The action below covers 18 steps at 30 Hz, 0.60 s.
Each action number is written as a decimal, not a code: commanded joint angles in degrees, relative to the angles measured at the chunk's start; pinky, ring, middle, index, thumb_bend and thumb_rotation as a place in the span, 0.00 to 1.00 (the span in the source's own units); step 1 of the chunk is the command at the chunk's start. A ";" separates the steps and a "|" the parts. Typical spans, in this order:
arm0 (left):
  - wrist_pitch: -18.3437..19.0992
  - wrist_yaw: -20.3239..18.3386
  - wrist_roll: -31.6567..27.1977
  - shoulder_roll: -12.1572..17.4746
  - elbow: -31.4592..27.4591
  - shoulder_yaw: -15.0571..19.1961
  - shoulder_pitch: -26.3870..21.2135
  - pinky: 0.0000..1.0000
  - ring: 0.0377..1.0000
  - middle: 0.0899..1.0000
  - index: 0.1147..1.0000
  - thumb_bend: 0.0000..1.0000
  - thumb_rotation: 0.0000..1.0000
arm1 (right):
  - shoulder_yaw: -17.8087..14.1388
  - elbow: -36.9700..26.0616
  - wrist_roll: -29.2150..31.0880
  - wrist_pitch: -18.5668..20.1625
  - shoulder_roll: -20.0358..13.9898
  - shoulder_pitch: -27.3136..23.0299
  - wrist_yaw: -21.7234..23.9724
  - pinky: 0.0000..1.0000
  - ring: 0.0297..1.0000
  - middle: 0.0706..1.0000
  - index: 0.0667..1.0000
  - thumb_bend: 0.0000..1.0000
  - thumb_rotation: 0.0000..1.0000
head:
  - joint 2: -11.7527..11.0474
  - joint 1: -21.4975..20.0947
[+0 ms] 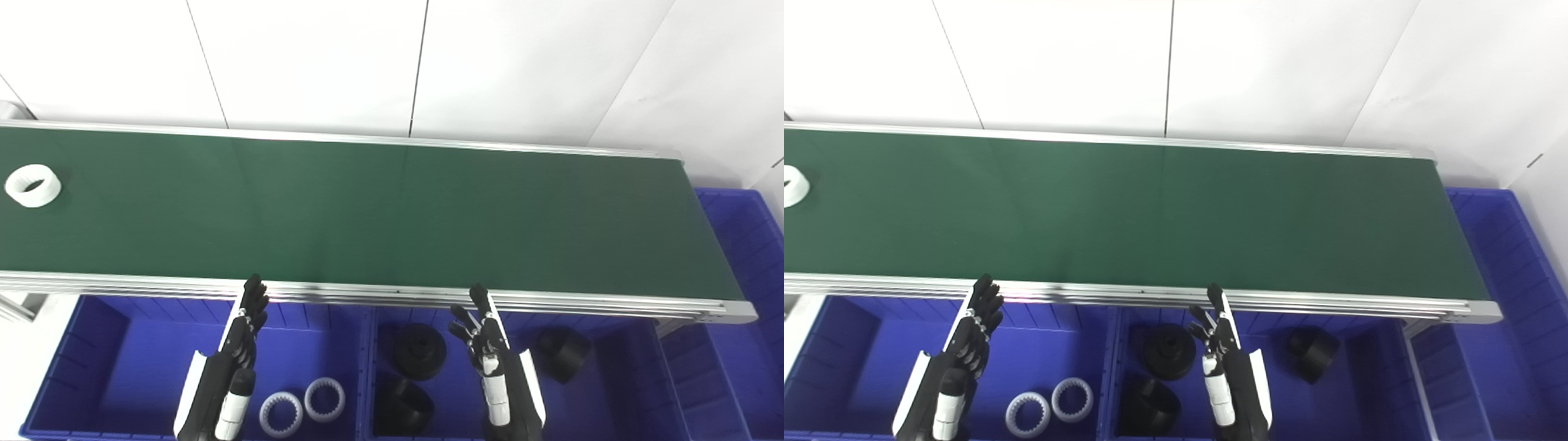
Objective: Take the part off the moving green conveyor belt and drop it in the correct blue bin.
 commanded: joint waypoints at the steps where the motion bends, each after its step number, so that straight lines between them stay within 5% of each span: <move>1: -0.82 -0.06 0.52 0.14 -1.09 -0.28 -0.06 1.00 1.00 1.00 1.00 0.91 1.00 | 0.30 -2.00 0.07 -0.47 0.46 0.29 0.43 0.86 0.91 1.00 0.99 0.88 1.00 | 0.06 0.01; 9: -0.54 -0.13 0.51 0.23 -1.33 -0.29 -0.01 1.00 1.00 1.00 1.00 0.91 1.00 | 0.43 -2.08 0.02 -0.59 0.37 0.37 0.49 0.86 0.92 1.00 0.99 0.88 1.00 | 0.09 0.03; 18: -0.61 -0.16 0.31 0.21 -1.10 -0.27 -0.13 1.00 1.00 1.00 1.00 0.91 1.00 | 0.05 -1.29 -3.42 -2.97 0.50 -0.19 -0.55 1.00 0.97 1.00 0.99 0.84 1.00 | 0.08 0.04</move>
